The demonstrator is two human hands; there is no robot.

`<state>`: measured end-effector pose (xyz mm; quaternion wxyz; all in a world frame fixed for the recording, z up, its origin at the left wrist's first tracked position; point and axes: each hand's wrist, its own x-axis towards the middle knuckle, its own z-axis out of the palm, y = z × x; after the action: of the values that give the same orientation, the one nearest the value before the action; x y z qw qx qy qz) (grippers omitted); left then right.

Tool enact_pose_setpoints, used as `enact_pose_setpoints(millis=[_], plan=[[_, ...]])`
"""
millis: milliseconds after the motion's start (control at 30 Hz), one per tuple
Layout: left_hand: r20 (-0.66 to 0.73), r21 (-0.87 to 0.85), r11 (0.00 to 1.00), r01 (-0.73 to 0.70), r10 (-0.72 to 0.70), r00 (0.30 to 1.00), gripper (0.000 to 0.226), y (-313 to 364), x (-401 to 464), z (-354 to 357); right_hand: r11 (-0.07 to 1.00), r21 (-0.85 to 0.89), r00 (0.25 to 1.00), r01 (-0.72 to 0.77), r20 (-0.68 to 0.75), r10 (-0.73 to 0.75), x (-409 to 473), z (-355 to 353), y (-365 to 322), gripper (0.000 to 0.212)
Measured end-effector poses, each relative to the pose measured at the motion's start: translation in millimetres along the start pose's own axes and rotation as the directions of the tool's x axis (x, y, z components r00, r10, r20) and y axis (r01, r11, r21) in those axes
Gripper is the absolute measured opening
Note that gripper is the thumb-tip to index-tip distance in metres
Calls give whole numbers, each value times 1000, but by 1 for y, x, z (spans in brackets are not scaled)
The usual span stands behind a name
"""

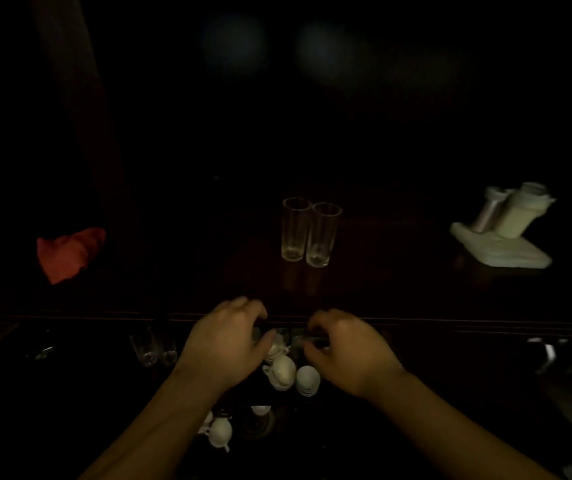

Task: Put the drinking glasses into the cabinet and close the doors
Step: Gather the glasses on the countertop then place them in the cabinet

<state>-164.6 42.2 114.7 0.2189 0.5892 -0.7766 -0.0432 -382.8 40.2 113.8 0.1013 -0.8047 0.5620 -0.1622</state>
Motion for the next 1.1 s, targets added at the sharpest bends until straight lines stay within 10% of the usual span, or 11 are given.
enact_pose_setpoints(millis=[300, 667, 1100], plan=[[-75, -18, 996, 88, -89, 993, 54, 40, 126, 22, 988, 18, 975, -151, -163, 152, 65, -62, 76, 49], [53, -263, 903, 340, -338, 940, 109, -23, 237, 94, 867, 338, 921, -366, -4, 391, 187, -19, 123, 105], [1, -553, 809, 200, -239, 971, 63, -45, 273, 119, 726, 641, 907, -249, -107, 406, 242, 30, 140, 61]])
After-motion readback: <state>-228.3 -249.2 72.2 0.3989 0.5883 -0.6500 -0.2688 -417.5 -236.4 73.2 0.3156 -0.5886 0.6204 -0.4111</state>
